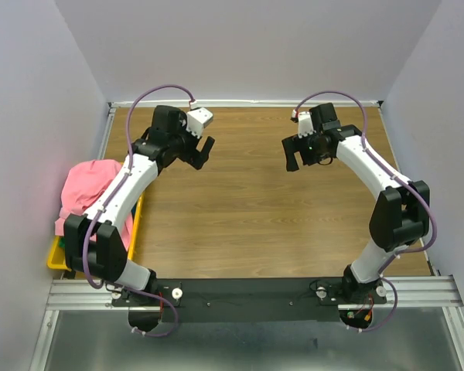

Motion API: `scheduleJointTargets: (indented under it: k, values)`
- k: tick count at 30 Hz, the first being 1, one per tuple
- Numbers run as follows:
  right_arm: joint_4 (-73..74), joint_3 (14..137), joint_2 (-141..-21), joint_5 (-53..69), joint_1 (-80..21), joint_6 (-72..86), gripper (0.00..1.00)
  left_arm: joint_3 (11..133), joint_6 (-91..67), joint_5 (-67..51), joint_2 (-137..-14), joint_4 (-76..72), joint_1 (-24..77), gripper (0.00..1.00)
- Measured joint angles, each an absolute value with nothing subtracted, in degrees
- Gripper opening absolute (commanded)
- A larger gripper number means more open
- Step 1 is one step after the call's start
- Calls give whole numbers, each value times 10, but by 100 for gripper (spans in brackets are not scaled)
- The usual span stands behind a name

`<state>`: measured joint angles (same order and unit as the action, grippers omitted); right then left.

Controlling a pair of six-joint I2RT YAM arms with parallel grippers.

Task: Fold and stack the t-shirts
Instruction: Grab crumpled tshirt from bin with the left arm

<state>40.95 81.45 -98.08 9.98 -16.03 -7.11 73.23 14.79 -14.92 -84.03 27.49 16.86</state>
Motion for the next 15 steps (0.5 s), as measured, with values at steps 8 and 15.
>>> scheduleJointTargets:
  k: [8,15]
  values:
    - [422,815,-977,102,-160,-80,100,848,168,-170,-849,346,109,98]
    - [431,815,-977,108,-160,-80,100,960,237,-202,-862,435,-57,98]
